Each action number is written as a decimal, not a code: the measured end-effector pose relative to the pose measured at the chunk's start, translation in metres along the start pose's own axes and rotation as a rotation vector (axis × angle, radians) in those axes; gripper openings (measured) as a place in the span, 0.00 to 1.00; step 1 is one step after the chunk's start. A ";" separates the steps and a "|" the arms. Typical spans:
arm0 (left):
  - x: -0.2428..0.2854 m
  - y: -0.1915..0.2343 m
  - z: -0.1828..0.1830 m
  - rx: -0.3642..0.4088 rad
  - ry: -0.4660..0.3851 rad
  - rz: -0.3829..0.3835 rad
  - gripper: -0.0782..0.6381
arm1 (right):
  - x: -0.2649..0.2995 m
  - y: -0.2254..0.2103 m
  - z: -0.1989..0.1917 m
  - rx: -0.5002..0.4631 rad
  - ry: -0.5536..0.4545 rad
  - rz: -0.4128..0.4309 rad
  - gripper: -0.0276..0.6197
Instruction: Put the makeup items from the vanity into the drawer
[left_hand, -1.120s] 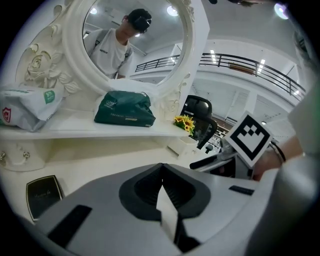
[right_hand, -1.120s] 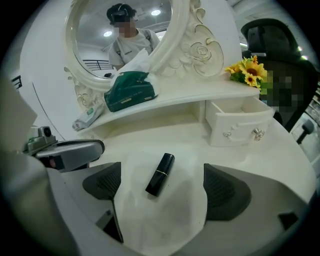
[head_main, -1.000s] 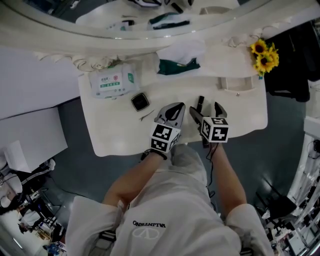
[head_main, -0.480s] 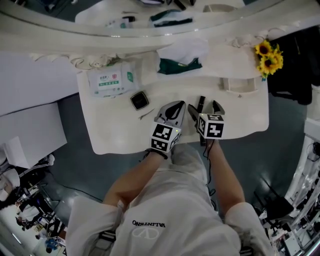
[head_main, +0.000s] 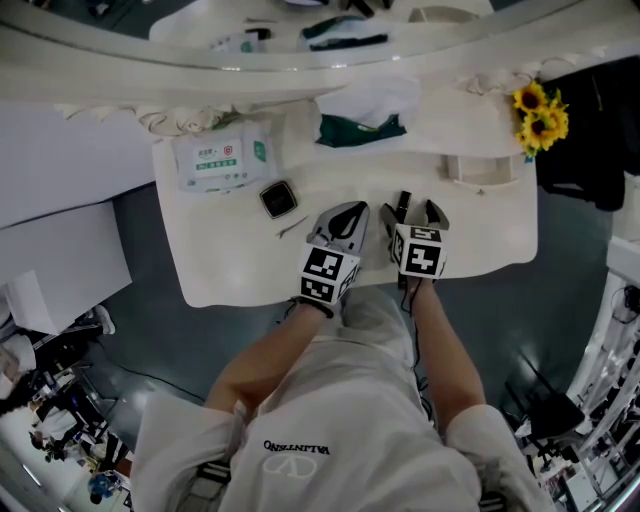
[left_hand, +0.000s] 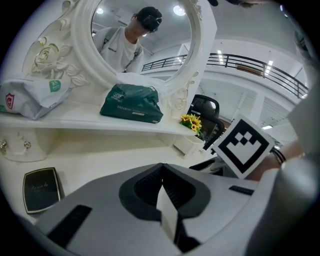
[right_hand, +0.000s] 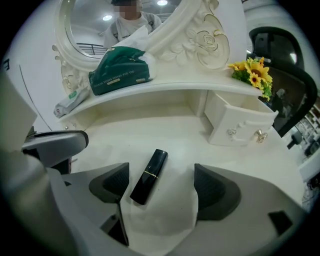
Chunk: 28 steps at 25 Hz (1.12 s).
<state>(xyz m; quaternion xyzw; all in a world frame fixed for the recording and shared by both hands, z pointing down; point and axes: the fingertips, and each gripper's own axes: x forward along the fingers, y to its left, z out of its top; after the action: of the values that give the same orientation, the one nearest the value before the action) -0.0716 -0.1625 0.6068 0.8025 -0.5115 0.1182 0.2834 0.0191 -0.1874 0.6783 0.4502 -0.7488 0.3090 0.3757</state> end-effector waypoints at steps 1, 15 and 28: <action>0.000 0.000 -0.001 0.002 0.001 -0.002 0.11 | 0.000 -0.001 0.000 -0.005 0.000 -0.010 0.67; -0.006 0.001 -0.003 0.006 0.009 0.007 0.11 | -0.002 0.015 0.000 -0.052 0.004 -0.031 0.38; -0.009 -0.001 0.001 0.011 -0.003 0.019 0.11 | -0.004 0.015 0.001 -0.036 -0.028 -0.010 0.21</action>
<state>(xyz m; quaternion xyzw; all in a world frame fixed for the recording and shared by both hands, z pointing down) -0.0745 -0.1560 0.6014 0.7993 -0.5190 0.1225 0.2772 0.0066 -0.1801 0.6723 0.4515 -0.7570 0.2874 0.3748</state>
